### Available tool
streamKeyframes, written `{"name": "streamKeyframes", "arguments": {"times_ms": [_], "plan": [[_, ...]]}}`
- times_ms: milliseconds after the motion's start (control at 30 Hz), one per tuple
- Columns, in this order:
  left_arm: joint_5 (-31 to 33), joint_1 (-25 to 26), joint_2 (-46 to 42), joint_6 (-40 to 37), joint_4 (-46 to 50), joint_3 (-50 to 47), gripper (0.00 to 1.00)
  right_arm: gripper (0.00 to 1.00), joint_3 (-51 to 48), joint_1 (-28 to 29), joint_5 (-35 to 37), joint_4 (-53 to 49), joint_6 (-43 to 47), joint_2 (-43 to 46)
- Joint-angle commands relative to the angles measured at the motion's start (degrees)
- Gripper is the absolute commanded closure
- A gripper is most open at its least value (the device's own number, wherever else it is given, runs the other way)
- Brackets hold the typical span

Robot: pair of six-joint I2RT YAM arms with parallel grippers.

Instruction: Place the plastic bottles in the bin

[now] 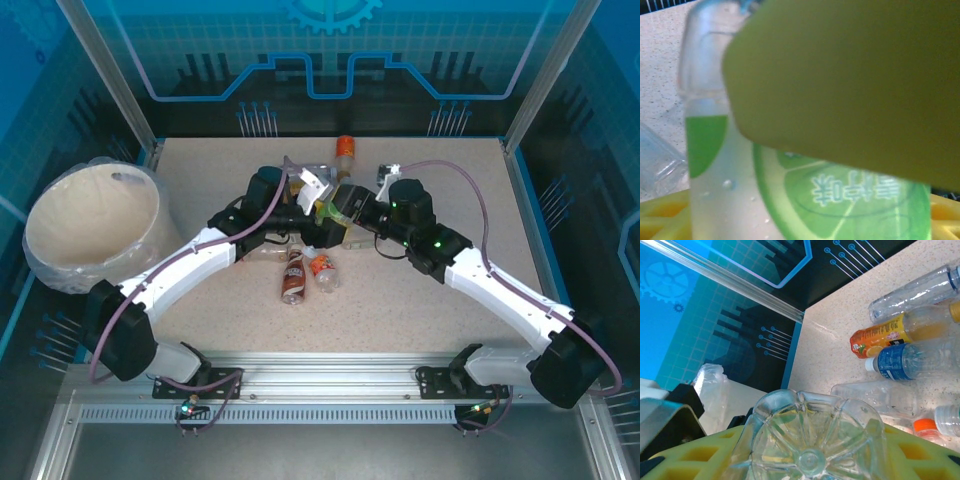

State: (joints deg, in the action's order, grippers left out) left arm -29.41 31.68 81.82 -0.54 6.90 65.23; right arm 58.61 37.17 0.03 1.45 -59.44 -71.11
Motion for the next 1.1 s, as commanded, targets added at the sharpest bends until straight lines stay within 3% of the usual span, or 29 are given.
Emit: {"name": "streamKeyframes", "arguments": {"times_ms": [0,133,233,400,600,833,1067], "plan": [[-1.0,0.1,0.0,-1.9,1.9,1.6,0.35,0.58,1.9,0.7,-1.5,2.5,0.7,-0.1],[-0.2,0.1,-0.8,-1.4,0.8,0.8,0.43,0.54,1.9,0.7,-2.0,2.9,1.0,0.0],[2.4,0.1,-1.4,-0.6,-0.9,-0.2,0.45,0.41,2.4,0.7,-3.0,2.9,1.0,-0.3],[16.3,-0.3,-2.8,1.5,-0.7,-0.8,0.49,0.19,3.1,0.7,-2.5,1.7,1.8,0.1],[25.0,-2.1,-8.0,5.5,0.0,-3.5,0.5,0.0,3.6,0.6,2.9,-3.2,4.9,1.4],[37.2,-6.4,-17.2,9.5,10.0,-3.4,0.5,0.0,2.8,0.2,12.0,-8.3,9.1,3.3],[45.3,-10.1,-25.6,5.9,17.8,0.2,0.5,0.0,-1.2,-2.8,10.6,-4.8,18.0,6.9]]}}
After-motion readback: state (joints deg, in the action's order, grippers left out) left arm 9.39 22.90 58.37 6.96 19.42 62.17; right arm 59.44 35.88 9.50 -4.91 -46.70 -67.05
